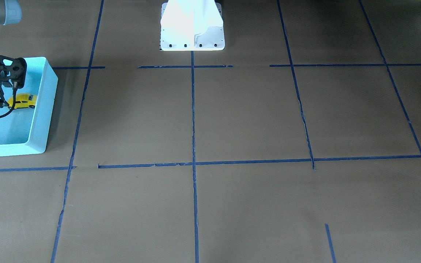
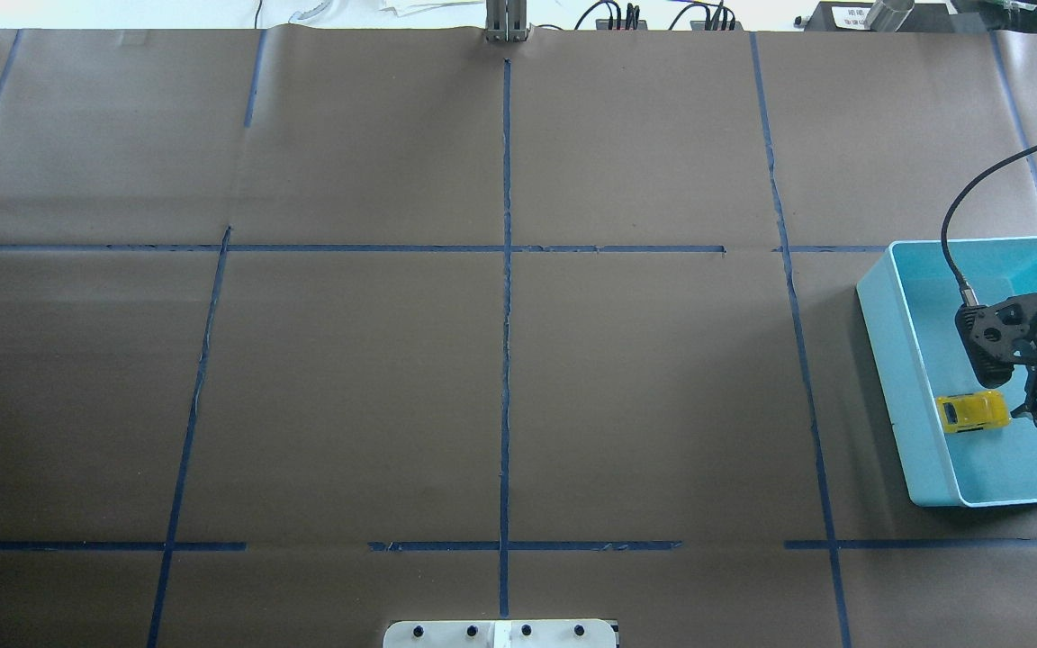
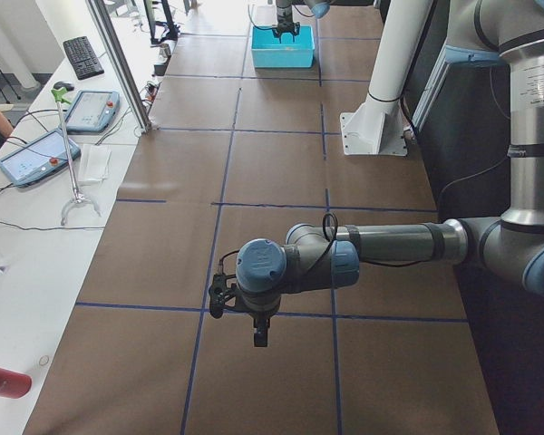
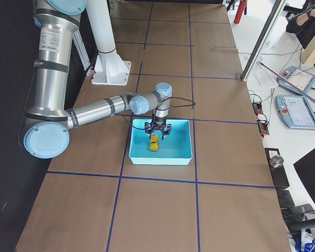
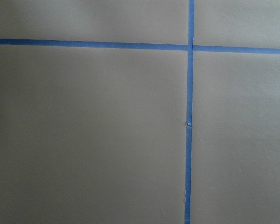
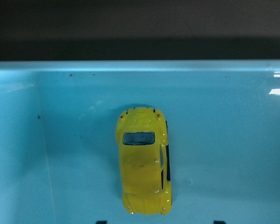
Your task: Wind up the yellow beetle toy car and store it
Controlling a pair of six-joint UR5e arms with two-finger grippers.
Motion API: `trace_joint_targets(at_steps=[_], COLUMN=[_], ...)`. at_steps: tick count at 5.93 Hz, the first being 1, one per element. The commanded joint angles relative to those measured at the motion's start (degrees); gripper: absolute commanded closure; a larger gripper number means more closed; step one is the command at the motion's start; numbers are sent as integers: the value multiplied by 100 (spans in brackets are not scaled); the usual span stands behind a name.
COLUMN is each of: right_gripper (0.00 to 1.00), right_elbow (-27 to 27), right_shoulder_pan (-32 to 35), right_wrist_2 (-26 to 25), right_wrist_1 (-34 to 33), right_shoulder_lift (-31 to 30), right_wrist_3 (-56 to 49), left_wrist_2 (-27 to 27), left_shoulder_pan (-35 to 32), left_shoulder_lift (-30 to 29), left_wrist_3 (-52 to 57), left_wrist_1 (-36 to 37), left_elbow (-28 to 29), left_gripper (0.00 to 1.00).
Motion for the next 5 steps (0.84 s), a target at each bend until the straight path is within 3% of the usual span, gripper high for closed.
trace_joint_targets(at_steps=[1, 2, 3, 4, 5], right_gripper=[0, 0, 0, 0, 0], right_elbow=[32, 15, -11, -46, -160], right_shoulder_pan=[10, 236, 839, 1515, 1983], right_wrist_2=[123, 280, 439, 684, 695], right_wrist_1=[2, -59, -634, -1075, -1097], right_shoulder_lift=[12, 256, 737, 898, 926], right_wrist_3=[-6, -6, -6, 2, 11], left_wrist_2=[6, -29, -29, -29, -29], left_shoulder_pan=[401, 535, 545, 537, 537], left_shoulder_lift=[-48, -56, -57, -57, -57], left_wrist_3=[5, 5, 5, 5, -4], left_wrist_1=[4, 13, 4, 4, 4], left_elbow=[60, 78, 78, 78, 78], left_gripper=[0, 0, 0, 0, 0])
